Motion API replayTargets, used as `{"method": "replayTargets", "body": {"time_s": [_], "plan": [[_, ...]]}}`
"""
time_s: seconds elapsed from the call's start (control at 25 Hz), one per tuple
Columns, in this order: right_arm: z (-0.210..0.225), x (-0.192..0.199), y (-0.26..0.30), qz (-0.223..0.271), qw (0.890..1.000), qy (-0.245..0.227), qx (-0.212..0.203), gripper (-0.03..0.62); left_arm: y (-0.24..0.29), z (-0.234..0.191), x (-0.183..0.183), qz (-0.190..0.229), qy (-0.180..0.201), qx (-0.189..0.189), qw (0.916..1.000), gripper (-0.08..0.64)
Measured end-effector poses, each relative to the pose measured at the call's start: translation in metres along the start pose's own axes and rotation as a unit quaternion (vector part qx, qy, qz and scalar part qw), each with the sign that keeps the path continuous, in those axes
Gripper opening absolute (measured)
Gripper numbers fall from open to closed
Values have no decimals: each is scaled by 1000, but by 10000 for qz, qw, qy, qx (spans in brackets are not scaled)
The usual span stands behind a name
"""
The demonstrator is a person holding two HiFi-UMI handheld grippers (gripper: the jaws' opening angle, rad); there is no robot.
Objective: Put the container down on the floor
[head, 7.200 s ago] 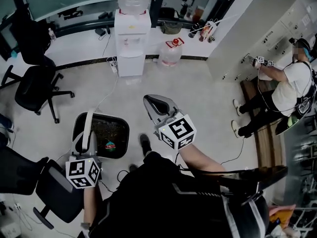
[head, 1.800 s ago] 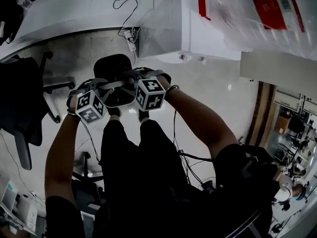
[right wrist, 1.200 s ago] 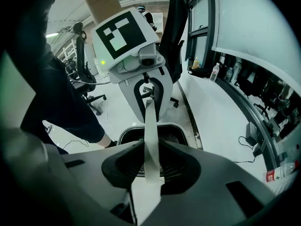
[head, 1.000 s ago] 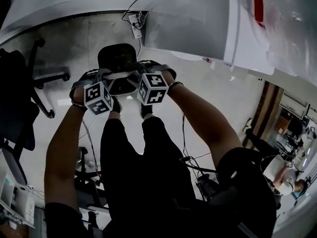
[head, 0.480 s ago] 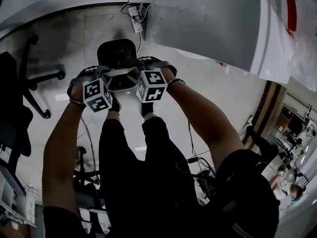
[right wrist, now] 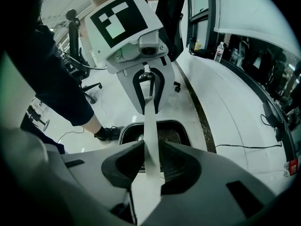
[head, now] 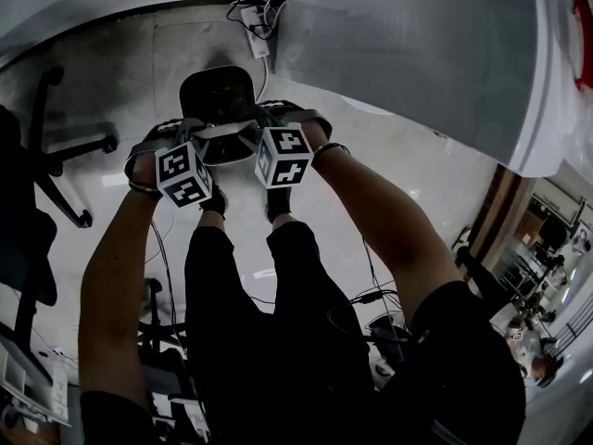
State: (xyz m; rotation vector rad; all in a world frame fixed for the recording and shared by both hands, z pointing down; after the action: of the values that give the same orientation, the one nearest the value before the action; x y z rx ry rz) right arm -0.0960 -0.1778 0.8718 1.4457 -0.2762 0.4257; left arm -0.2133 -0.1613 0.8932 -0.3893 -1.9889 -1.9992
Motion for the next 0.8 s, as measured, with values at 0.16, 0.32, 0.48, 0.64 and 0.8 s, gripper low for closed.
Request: {"method": "replayTargets", "body": {"time_s": [0.16, 0.32, 0.48, 0.64, 0.8], "plan": [[5, 2, 13, -52, 10000, -79, 7, 92, 10, -3, 8, 2, -40, 7, 10000, 100], [10, 4, 23, -40, 9999, -101, 53, 92, 18, -6, 15, 14, -96, -31, 9999, 100], [15, 6, 29, -65, 9999, -25, 90, 92, 24, -10, 17, 32, -76, -196, 9998, 101], [19, 14, 27, -44, 9999, 128, 96, 92, 28, -12, 15, 227, -315, -189, 9991, 103], [19, 21, 26, -64, 9997, 173, 129, 92, 30, -11, 9, 250, -291, -176, 9991, 104]]}}
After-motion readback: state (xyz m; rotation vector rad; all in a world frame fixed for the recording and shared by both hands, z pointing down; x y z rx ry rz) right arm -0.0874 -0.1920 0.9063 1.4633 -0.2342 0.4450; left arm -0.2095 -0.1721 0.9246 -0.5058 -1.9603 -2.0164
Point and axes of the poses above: the fingertips, and each gripper's own axes: y forward along the fingers, z to its right, x out of its underside, the point moved 9 cm from there along -y, backward along the fingers, and after that the axes turned 10 degrees about y, right-handed, at the moved point
